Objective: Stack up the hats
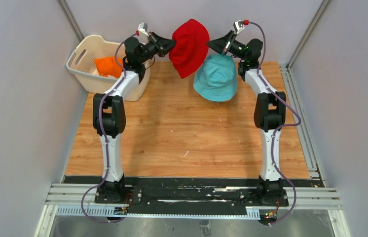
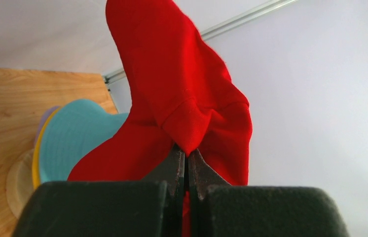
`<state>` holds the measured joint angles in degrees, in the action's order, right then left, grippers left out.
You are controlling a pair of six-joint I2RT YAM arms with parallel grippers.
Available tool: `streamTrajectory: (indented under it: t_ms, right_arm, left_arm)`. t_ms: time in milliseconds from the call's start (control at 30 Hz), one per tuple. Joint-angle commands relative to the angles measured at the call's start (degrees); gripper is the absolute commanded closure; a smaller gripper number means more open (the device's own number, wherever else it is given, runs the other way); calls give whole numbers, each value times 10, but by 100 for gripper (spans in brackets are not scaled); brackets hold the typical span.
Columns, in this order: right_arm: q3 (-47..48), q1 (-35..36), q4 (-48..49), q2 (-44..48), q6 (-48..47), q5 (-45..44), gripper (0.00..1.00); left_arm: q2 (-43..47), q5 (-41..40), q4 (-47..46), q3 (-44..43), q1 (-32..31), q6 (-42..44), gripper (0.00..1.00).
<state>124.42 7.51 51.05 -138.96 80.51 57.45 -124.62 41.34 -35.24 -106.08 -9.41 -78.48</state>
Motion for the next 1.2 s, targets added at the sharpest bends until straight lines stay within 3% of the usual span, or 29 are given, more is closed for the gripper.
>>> streamTrajectory:
  t_ms: [0,233,433,700,933,1167]
  right_arm:
    - [-80,-37,51,44,10,-4,99]
    - [-166,-68,148,83,70,-1,100]
    - [-216,-83,166,119,85,7,99]
    - [-255,-106,212,145,129,10,99]
    - [-322,-132,184,181,104,26,99]
    - [-396,-158,185,214,93,46,99]
  left_arm:
    - [-16,-9,20,-24,-6,19,100]
    - [-33,-19,44,-39,-21,28,100]
    - [-38,-23,73,-62,-32,44,99]
    - [-36,-24,75,-80,-38,38,88]
    - [-34,-19,75,-91,-41,34,65]
    - [-16,-24,78,-71,-42,52,60]
